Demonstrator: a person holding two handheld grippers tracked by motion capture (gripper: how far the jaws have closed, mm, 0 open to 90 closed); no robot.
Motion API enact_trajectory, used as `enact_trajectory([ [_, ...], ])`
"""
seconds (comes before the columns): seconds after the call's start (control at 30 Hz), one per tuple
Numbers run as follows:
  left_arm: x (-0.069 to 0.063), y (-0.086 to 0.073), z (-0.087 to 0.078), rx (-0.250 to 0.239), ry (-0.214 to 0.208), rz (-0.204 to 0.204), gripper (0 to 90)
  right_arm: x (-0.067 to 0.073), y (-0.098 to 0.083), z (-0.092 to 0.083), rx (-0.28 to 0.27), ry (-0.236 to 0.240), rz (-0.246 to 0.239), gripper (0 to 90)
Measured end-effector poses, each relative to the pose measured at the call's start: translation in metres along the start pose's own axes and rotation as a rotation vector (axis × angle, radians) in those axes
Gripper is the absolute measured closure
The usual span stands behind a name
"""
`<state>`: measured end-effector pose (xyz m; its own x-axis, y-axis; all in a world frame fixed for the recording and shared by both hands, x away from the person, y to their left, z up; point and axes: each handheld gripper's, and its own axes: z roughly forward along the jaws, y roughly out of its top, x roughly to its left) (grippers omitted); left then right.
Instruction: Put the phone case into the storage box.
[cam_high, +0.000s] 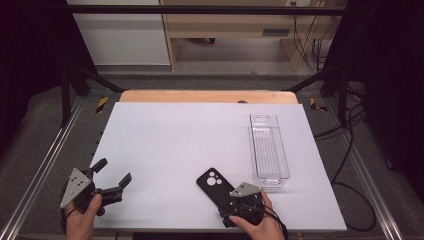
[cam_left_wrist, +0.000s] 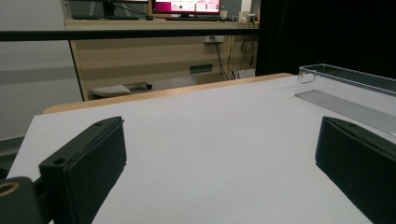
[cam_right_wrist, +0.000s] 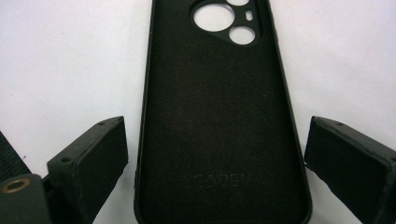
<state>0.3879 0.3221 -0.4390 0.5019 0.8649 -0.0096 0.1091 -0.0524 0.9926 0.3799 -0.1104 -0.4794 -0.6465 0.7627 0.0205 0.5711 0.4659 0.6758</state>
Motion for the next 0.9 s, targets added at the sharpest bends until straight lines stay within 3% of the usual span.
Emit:
enact_trajectory([
  [0.43, -0.0009, -0.0012, 0.0012, 0.004, -0.004, -0.005, 1.8, 0.0034, 0.0002, 0.0067, 0.018, -0.019, -0.001, 6.5],
  [0.9, -0.0015, -0.0018, 0.0020, 0.010, -0.011, -0.006, 1.8, 0.0028, -0.0009, 0.0047, 0.016, -0.032, 0.003, 12.7],
])
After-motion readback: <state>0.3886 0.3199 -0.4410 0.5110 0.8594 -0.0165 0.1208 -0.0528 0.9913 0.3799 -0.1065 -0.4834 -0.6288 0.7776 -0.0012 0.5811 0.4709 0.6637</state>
